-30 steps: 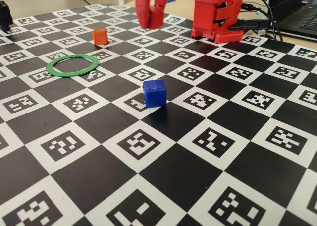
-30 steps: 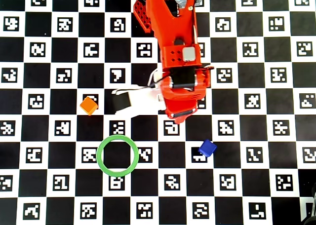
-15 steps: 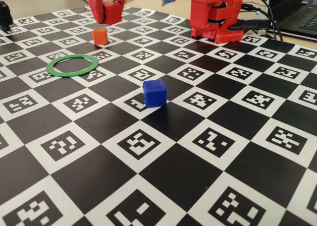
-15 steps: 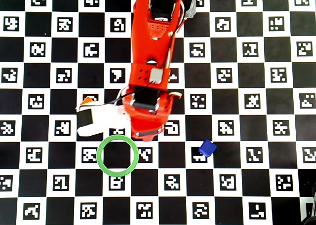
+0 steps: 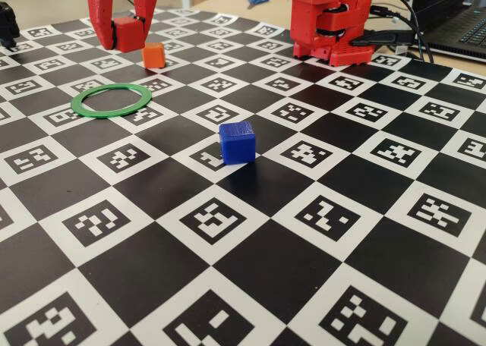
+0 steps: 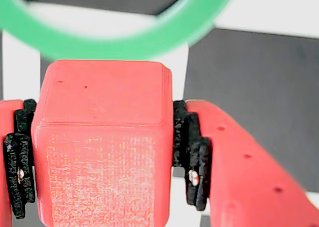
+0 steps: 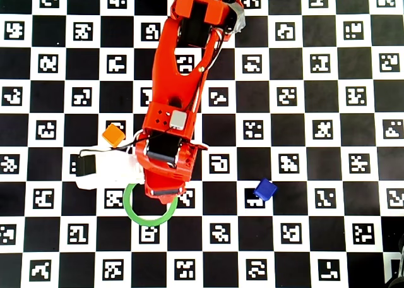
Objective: Grab the red cube then put it in the green circle then put the blue cube on top and finally the orange cube on top
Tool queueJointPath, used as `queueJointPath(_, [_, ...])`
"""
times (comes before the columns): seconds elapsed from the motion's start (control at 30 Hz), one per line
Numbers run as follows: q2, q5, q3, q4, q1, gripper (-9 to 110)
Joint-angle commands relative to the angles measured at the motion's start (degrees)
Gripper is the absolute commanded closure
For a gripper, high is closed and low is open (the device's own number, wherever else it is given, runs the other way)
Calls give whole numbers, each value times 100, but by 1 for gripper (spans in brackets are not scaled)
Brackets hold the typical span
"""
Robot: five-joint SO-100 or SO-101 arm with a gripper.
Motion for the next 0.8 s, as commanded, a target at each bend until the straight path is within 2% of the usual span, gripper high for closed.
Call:
queueJointPath(0.0, [-53,26,-606,-167,193,95])
queueJointPath(0.77, [-677,-18,-650,-791,422,95])
